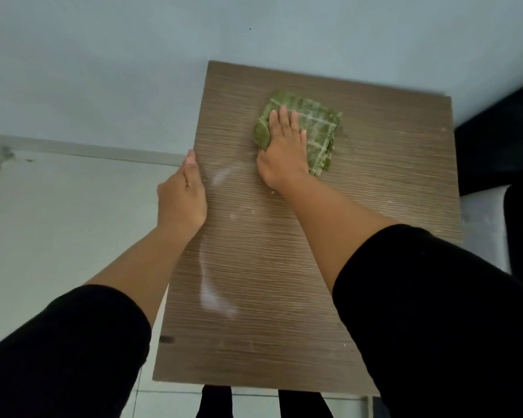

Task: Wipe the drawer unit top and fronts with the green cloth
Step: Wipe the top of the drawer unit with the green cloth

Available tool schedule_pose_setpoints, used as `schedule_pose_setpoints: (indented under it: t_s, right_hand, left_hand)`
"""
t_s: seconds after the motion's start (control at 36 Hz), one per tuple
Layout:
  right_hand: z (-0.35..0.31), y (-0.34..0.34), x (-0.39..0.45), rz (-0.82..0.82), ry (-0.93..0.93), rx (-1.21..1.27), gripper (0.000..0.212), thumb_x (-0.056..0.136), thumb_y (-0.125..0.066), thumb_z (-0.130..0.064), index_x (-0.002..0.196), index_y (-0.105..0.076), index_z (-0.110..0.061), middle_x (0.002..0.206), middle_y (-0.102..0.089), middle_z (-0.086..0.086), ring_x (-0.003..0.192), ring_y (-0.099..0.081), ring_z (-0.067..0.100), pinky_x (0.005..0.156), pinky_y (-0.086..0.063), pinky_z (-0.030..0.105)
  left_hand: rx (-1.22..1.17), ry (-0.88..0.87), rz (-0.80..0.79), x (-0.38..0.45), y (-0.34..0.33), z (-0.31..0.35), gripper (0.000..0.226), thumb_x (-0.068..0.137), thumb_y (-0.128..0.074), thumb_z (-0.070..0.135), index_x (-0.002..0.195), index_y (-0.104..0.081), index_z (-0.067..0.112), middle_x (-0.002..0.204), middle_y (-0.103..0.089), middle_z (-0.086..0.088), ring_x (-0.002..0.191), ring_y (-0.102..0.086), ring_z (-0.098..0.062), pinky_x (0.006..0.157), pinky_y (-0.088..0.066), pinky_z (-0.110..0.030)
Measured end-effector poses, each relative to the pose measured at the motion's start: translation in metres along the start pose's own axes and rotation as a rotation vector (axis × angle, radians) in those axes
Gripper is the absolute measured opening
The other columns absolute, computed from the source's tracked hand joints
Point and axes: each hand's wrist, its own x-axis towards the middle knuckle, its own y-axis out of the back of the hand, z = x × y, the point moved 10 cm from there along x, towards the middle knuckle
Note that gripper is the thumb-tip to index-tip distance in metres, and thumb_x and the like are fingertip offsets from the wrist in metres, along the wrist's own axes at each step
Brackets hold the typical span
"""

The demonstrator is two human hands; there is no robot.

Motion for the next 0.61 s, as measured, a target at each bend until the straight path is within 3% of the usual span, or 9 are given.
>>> schedule_pose_setpoints:
  t_s: [0.08,0.19,0.28,0.36,0.56,0.61]
  right_hand:
    - [-0.026,-0.009,0.003,-0.015,0.03,0.002,0.068,0.095,-0.037,-0.015,0.15,0.004,-0.011,0.158,0.013,0.003,0.144,0.017,0.021,0.116,0.01,0.036]
    - [-0.045,-0.016,0.006,-0.031,0.057,0.0,0.069,0.095,-0.037,-0.015,0.15,0.003,-0.012,0.158,0.012,0.003,0.144,0.017,0.02,0.116,0.01,0.036]
    - [-0.053,-0.019,0.005,-0.05,0.085,0.004,0.069,0.094,-0.038,-0.014,0.15,0.002,-0.012,0.158,0.011,0.002,0.144,0.017,0.02,0.116,0.01,0.036]
    - [-0.068,-0.024,0.003,-0.073,0.139,0.009,0.068,0.094,-0.038,-0.012,0.15,0.001,-0.012,0.159,0.01,0.003,0.144,0.016,0.02,0.116,0.01,0.036]
    - [-0.099,-0.038,-0.003,-0.133,0.25,-0.014,0.064,0.096,-0.037,-0.015,0.15,-0.003,-0.012,0.159,0.006,0.003,0.145,0.013,0.021,0.116,0.008,0.037]
    - [-0.106,-0.043,-0.008,-0.159,0.291,-0.027,0.063,0.096,-0.037,-0.015,0.15,-0.005,-0.013,0.159,0.005,0.003,0.145,0.012,0.02,0.116,0.008,0.037]
  left_hand:
    - [-0.151,0.07,-0.045,0.005,0.002,-0.013,0.051,0.099,-0.021,0.047,0.132,-0.052,0.026,0.116,-0.058,0.005,0.112,-0.05,-0.012,0.093,-0.03,-0.019]
    - [-0.29,0.086,-0.169,0.011,-0.006,-0.027,0.059,0.091,-0.012,0.056,0.135,-0.045,0.037,0.143,-0.046,0.006,0.132,-0.04,-0.012,0.109,-0.022,-0.023]
    - [-0.359,0.107,-0.212,0.012,-0.009,-0.031,0.07,0.079,-0.009,0.066,0.134,-0.044,0.042,0.145,-0.043,0.01,0.135,-0.035,-0.011,0.117,-0.018,-0.036]
    - [-0.417,0.119,-0.252,0.012,-0.012,-0.033,0.076,0.072,-0.009,0.074,0.134,-0.041,0.044,0.148,-0.038,0.011,0.138,-0.031,-0.012,0.119,-0.014,-0.038]
    - [-0.503,0.129,-0.32,0.003,-0.016,-0.041,0.068,0.086,-0.008,0.066,0.142,-0.034,0.035,0.149,-0.037,0.009,0.138,-0.032,-0.011,0.118,-0.018,-0.039]
    - [-0.481,0.129,-0.331,-0.001,-0.016,-0.045,0.073,0.082,-0.008,0.069,0.142,-0.033,0.035,0.149,-0.037,0.009,0.138,-0.031,-0.011,0.118,-0.018,-0.039]
